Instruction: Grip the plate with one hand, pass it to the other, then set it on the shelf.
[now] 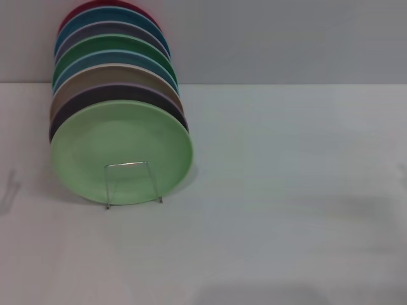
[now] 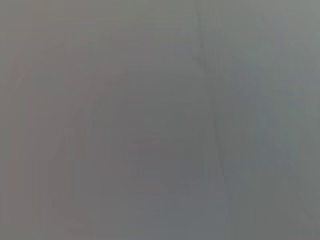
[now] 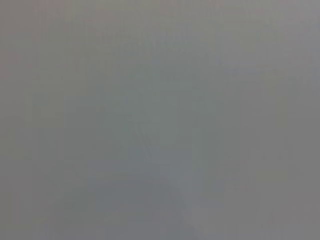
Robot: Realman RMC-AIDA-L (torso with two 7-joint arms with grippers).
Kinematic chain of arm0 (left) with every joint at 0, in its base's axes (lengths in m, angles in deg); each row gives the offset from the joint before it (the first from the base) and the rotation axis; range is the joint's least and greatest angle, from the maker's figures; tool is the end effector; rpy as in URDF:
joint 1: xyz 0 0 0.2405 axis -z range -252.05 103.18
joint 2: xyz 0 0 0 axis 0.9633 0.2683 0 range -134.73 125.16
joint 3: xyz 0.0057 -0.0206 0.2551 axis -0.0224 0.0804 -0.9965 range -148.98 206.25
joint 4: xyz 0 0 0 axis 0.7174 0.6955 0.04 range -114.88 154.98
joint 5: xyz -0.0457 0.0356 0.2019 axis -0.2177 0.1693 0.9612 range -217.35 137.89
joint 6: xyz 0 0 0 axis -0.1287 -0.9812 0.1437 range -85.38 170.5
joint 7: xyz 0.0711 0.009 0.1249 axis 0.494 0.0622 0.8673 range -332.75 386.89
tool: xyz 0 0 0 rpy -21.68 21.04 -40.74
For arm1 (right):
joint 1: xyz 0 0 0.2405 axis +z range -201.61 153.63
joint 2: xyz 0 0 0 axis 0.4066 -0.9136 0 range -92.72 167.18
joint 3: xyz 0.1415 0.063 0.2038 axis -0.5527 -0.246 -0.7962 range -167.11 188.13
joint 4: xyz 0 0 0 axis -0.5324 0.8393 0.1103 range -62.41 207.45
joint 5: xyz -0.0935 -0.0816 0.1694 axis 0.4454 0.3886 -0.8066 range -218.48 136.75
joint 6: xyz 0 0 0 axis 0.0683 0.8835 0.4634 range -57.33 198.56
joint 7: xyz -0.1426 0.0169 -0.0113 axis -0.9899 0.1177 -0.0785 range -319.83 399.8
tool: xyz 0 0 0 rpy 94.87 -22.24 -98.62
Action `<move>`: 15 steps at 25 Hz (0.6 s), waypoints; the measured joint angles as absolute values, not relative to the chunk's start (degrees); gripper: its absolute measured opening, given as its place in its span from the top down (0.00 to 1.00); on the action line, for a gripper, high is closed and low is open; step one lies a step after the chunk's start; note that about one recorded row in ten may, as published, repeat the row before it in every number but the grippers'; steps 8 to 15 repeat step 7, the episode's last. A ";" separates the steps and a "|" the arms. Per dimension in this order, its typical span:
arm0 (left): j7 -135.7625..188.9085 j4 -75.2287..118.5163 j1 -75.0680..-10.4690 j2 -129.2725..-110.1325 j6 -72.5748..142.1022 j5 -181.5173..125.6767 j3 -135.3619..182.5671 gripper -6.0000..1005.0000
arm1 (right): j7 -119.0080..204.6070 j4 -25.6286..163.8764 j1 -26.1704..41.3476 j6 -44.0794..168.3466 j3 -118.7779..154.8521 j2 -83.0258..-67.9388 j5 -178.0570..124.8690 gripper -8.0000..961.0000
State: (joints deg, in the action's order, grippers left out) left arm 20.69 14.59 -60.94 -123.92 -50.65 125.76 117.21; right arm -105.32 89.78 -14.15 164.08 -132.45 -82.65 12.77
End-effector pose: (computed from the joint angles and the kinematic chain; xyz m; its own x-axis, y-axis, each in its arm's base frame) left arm -0.3552 0.2484 0.0525 0.7455 -0.3572 0.5627 0.6206 0.0643 -0.7815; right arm 0.3519 0.2412 0.0670 0.5672 0.3027 -0.7659 -0.7261 -0.2550 -0.6385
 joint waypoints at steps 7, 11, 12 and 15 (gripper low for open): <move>20.71 14.70 -61.07 -123.90 -50.38 125.79 116.07 0.14 | -105.40 89.56 -13.99 164.17 -132.24 -82.66 12.74 0.23; 20.71 14.70 -61.07 -123.90 -50.38 125.79 116.07 0.14 | -105.40 89.56 -13.99 164.17 -132.24 -82.66 12.74 0.23; 20.71 14.70 -61.07 -123.90 -50.38 125.79 116.07 0.14 | -105.40 89.56 -13.99 164.17 -132.24 -82.66 12.74 0.23; 20.71 14.70 -61.07 -123.90 -50.38 125.79 116.07 0.14 | -105.40 89.56 -13.99 164.17 -132.24 -82.66 12.74 0.23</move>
